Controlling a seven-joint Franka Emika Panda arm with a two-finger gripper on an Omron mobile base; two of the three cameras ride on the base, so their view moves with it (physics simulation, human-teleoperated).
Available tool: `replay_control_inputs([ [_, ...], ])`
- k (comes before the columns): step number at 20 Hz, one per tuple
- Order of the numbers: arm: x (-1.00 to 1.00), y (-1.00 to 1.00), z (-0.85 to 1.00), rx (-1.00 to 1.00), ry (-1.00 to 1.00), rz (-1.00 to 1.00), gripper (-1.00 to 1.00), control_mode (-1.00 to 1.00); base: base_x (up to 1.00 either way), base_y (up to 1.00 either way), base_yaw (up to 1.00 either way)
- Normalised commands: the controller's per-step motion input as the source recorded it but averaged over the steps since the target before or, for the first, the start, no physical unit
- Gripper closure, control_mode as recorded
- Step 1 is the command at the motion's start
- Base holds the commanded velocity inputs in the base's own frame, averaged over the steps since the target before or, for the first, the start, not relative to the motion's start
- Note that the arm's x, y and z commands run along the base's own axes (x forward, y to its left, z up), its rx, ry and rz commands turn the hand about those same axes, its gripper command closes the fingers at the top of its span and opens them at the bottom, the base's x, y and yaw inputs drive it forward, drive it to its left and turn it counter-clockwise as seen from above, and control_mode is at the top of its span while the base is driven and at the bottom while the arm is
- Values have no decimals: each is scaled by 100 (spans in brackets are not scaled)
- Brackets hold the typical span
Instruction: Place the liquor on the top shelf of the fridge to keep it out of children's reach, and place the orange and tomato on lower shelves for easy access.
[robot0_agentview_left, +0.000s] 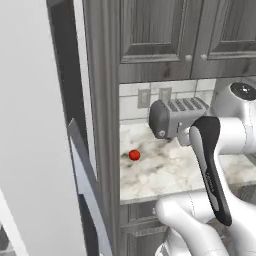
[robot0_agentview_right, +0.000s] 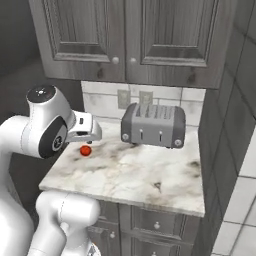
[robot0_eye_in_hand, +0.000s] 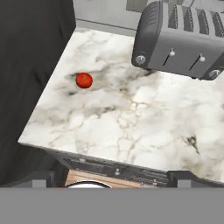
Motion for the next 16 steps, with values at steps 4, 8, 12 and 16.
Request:
replay_control_inputs([
  [4, 0, 0, 0, 0, 0, 0, -100, 100, 51, -43, 51],
  [8, 0, 0, 0, 0, 0, 0, -100, 100, 38, -33, 46],
  [12, 14, -7, -31, 0, 0, 14, -100, -100, 12, -12, 17],
  [16, 44, -21, -50, 5, 0, 28, -100, -100, 0, 0, 0],
])
